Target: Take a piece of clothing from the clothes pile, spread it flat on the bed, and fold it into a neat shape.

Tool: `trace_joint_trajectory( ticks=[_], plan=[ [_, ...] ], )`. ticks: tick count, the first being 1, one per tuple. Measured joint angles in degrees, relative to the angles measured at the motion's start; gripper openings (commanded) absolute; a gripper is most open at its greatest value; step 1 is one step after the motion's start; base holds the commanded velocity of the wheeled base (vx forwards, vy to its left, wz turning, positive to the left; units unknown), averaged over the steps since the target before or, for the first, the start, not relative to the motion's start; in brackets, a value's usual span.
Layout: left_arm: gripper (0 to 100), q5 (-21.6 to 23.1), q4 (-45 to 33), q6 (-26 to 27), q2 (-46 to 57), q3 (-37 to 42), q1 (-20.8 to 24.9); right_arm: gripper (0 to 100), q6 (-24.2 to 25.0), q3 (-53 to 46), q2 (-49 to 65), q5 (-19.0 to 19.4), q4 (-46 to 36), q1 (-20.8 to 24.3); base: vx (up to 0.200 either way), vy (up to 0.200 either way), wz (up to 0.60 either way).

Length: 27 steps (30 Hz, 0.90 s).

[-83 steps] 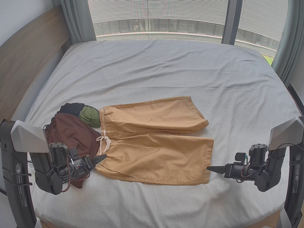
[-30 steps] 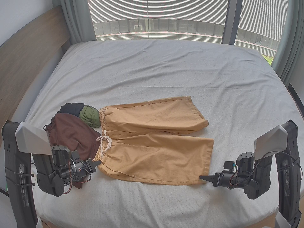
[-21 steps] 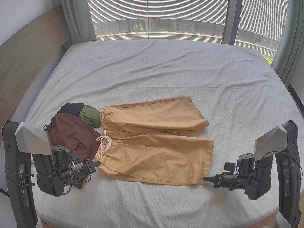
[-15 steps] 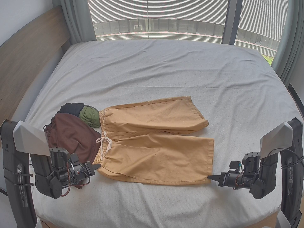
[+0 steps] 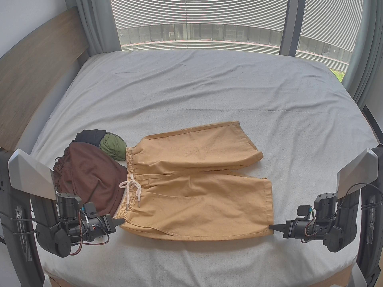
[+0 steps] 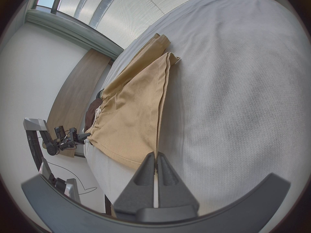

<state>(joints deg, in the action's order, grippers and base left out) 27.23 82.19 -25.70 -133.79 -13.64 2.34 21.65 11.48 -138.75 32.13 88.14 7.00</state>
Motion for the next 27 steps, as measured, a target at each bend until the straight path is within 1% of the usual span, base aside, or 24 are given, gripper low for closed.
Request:
trace_joint_trajectory(
  ticks=[4, 9, 14, 21, 22, 26, 27],
  plan=[
    [0, 0.05, -0.09, 1.05, 0.13, 1.13, 0.02, 0, -1.46, -1.32, 0.05, 0.02, 0.00, -0.48, 0.000, 0.000, 0.00],
    [0, 0.07, -0.07, 2.33, 0.16, 2.46, 0.13, 0, -1.95, -3.36, 0.35, 0.05, 0.00, -1.00, 0.000, 0.000, 0.00],
    [0, 0.07, 0.24, 2.35, 0.13, 2.88, 0.33, 0, -3.27, -4.38, 0.46, 0.00, 0.10, -1.63, 0.000, 0.000, 0.00],
    [0, 0.00, 0.41, 2.22, -0.05, 2.65, -0.22, 0, -3.43, -4.22, 0.38, -0.04, 0.16, -1.88, 0.000, 0.000, 0.00],
    [100, -0.02, 0.41, 2.22, -0.06, 2.68, -0.26, 0, -3.45, -4.18, 0.35, -0.06, 0.16, -1.88, 0.000, 0.000, 0.00],
    [100, -0.17, 0.46, 2.16, -0.09, 2.99, -0.37, 0, -3.45, -3.99, 0.22, -0.15, 0.16, -1.83, 0.000, 0.000, 0.00],
    [100, -0.15, 0.52, 2.08, -0.09, 2.99, -0.37, 100, -3.47, -3.96, 0.20, -0.15, 0.16, -1.82, 0.000, 0.000, 0.00]
  ],
)
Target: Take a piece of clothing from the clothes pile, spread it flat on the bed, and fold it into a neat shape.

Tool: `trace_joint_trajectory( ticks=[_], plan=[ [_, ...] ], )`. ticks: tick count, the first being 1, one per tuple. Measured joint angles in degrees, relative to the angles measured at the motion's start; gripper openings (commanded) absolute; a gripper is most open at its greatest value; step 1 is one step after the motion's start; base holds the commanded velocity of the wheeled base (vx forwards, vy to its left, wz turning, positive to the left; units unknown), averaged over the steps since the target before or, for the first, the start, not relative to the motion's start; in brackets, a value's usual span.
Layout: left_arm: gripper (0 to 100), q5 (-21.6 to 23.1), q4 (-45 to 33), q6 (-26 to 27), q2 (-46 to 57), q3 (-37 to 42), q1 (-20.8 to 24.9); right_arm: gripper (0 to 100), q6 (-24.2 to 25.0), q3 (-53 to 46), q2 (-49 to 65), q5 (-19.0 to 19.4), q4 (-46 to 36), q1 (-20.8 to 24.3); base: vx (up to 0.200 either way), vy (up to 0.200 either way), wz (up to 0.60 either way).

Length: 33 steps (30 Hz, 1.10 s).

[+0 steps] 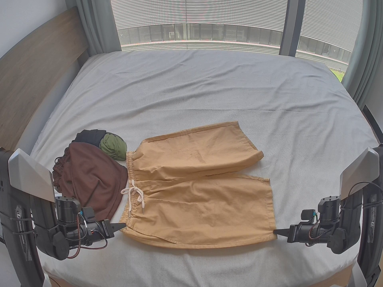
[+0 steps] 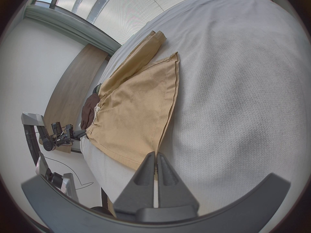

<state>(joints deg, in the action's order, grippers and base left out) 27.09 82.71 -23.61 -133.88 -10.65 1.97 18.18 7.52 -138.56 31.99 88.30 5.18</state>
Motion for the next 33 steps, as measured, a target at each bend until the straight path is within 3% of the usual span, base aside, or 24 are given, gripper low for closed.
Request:
trace_joint_trajectory(
  ticks=[15, 24, 33],
  plan=[
    [100, -0.29, 5.28, -0.99, 0.28, -1.13, -0.94, 100, 0.56, 5.79, 4.52, 0.11, 0.00, -3.61, 0.000, 0.000, 0.00],
    [100, -0.54, 5.58, -3.38, 1.16, -3.47, -1.18, 100, 5.79, 18.63, 6.84, 0.15, -0.90, -4.24, 0.000, 0.000, 0.00],
    [100, -0.43, 5.67, -3.78, 1.51, -3.84, -0.82, 100, 8.18, 35.78, 6.34, 0.15, -12.02, -3.73, 0.000, 0.000, 0.00]
  ],
)
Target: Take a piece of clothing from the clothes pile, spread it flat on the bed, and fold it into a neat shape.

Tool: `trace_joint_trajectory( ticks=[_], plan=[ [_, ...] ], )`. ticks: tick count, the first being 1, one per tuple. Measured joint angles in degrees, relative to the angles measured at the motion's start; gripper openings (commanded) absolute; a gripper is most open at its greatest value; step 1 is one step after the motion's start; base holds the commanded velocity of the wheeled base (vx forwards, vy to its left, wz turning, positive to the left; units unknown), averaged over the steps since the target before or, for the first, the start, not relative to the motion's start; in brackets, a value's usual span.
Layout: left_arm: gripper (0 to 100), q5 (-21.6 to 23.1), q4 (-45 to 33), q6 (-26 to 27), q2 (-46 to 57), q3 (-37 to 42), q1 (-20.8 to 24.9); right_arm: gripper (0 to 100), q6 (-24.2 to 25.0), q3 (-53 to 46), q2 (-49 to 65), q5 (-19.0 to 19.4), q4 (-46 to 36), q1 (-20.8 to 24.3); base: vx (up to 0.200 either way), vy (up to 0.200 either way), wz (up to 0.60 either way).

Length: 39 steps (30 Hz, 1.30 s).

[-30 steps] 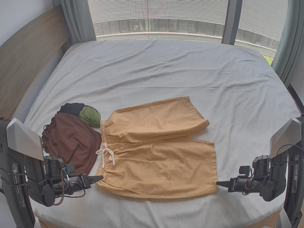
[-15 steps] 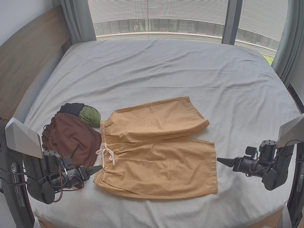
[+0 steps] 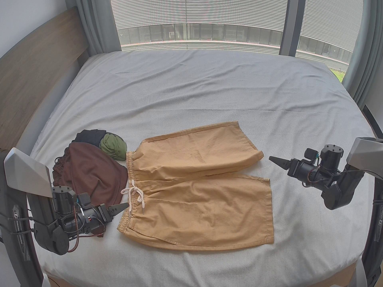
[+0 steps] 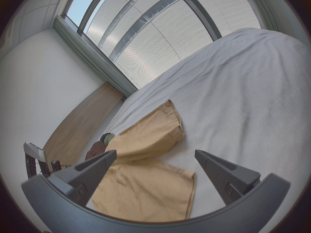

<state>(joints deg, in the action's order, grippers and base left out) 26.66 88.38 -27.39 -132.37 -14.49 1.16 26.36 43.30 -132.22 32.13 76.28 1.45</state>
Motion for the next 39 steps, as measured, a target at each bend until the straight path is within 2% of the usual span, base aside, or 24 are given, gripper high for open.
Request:
trace_joint_trajectory(
  ticks=[11, 16, 21, 27, 35, 36, 39],
  plan=[
    [100, 0.32, 0.00, 0.11, -0.41, -0.11, 0.40, 100, 0.84, 20.20, -5.07, -0.22, -15.02, 1.30, 0.000, 0.000, 0.00],
    [100, 0.40, 0.02, 0.13, -1.04, -0.35, 0.49, 100, 0.98, 26.65, -9.12, -2.06, -20.50, 2.01, 0.000, 0.000, 0.00],
    [100, 0.38, 0.02, 0.16, -1.65, -0.69, 0.51, 100, 2.19, 30.23, -13.01, -4.58, -21.76, 2.84, 0.000, 0.000, 0.00],
    [100, 0.40, 0.00, 0.16, -2.06, -0.85, 0.51, 100, 7.56, 31.56, -15.24, -5.23, -21.48, 3.93, 0.000, 0.000, 0.00],
    [100, 0.40, 0.02, 0.16, -2.26, -0.85, 0.51, 100, 8.31, 32.96, -16.48, -5.80, -21.32, 4.61, 0.000, 0.000, 0.00],
    [100, 0.40, 0.02, 0.16, -2.28, -0.85, 0.51, 0, 8.57, 33.29, -16.70, -6.14, -21.26, 4.67, 0.000, 0.000, 0.00],
    [100, 0.40, 0.00, 0.18, -2.28, -0.85, 0.51, 0, 9.25, 34.91, -17.59, -8.02, -21.07, 4.94, 0.000, 0.000, 0.00]
  ],
)
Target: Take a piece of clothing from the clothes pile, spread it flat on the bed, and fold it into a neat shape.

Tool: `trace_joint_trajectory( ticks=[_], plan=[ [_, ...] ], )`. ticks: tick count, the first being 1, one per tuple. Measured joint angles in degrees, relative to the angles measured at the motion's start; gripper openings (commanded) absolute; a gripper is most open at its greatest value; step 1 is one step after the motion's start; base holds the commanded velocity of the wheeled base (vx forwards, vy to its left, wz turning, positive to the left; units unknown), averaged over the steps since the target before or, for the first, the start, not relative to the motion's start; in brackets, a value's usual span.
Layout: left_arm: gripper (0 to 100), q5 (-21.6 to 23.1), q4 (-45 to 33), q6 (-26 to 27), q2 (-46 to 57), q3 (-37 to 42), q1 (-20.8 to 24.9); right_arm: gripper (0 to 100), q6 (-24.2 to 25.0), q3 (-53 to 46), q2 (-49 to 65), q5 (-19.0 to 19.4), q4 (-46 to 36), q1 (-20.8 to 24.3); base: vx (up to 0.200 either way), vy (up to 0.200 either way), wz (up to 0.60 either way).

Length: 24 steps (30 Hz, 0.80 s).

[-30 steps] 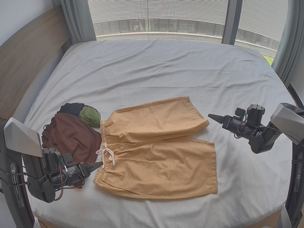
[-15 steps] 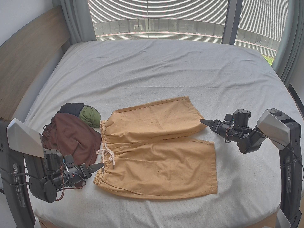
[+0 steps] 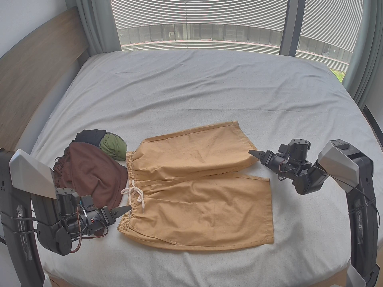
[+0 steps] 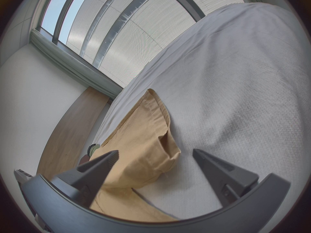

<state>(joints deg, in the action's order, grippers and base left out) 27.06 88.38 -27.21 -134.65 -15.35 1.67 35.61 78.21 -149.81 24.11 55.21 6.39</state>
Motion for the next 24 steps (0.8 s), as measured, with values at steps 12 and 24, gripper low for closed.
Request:
trace_joint_trajectory(
  ticks=[12, 24],
  plan=[
    [100, 0.02, 0.02, 0.09, -0.66, -0.24, -0.18, 0, 0.27, -0.88, -0.96, -0.79, 1.00, 0.41, 0.000, 0.000, 0.00],
    [100, -0.05, 0.00, 0.01, -0.96, -0.48, -0.33, 0, -2.52, -8.92, 2.78, -0.90, 1.58, -1.01, 0.000, 0.000, 0.00]
  ],
)
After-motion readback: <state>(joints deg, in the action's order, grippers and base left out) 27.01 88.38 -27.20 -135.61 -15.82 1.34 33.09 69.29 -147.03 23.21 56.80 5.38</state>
